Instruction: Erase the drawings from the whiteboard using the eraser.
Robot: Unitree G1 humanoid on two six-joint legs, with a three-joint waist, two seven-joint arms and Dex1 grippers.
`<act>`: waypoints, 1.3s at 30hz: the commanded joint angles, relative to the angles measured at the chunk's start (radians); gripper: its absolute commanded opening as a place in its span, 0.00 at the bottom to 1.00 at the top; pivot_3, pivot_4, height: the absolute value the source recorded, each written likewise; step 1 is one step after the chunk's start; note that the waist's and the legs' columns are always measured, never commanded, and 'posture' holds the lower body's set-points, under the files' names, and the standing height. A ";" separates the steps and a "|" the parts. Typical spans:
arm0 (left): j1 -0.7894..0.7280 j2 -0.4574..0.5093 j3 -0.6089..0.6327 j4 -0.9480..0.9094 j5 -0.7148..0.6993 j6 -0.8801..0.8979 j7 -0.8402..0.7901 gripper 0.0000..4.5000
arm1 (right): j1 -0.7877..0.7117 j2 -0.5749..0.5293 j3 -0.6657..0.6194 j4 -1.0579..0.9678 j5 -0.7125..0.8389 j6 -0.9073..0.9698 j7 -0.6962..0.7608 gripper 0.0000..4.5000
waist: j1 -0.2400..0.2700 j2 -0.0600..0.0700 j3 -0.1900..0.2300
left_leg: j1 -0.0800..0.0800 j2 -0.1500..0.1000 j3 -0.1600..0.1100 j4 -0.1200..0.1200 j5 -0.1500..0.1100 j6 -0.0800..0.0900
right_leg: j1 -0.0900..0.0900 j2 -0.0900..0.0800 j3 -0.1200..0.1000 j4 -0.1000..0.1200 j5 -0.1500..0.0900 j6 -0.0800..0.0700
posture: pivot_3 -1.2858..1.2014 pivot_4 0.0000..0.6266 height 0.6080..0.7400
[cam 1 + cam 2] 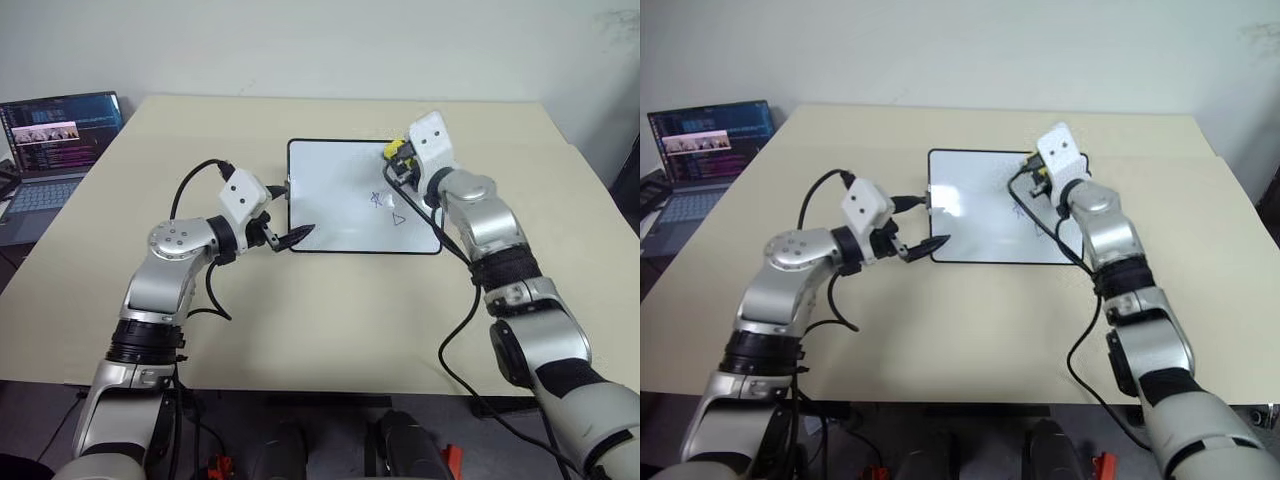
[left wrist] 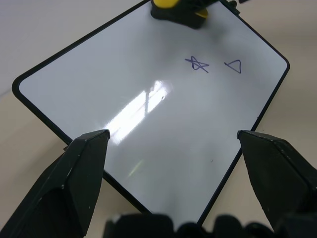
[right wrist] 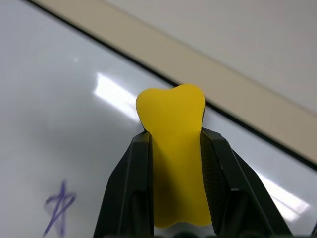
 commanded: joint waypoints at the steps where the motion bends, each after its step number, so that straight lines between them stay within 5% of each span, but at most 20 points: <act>1: -0.011 0.052 0.059 -0.054 -0.033 0.012 -0.025 1.00 | 0.037 -0.105 -0.028 -0.250 0.051 0.143 0.120 0.22 | 0.001 0.001 0.001 | 0.000 0.000 0.000 0.000 0.000 0.000 | -0.001 0.000 0.000 0.000 0.000 0.000 | 0.52 0.24 1.00; 9: 0.000 0.146 0.090 -0.069 -0.062 0.036 -0.090 1.00 | 0.164 -0.364 -0.027 -0.510 0.084 0.220 0.310 0.22 | 0.002 0.001 0.002 | -0.008 0.000 0.000 -0.002 -0.001 0.000 | -0.007 -0.001 -0.001 -0.003 -0.003 -0.001 | 0.52 0.24 1.00; 15: 0.009 0.196 0.105 -0.091 -0.091 0.073 -0.126 1.00 | 0.210 -0.467 -0.039 -0.499 0.074 0.158 0.362 0.22 | 0.000 0.001 0.003 | -0.008 0.000 0.001 -0.002 -0.001 0.000 | -0.008 -0.001 0.000 -0.003 -0.003 -0.001 | 0.52 0.24 1.00; 39: -0.004 0.183 0.080 -0.097 -0.084 0.083 -0.140 1.00 | 0.182 -0.413 -0.060 -0.468 0.111 0.138 0.329 0.22 | 0.001 0.000 0.003 | -0.008 0.000 0.001 -0.002 -0.001 0.000 | -0.008 -0.001 0.000 -0.002 -0.003 -0.001 | 0.52 0.24 1.00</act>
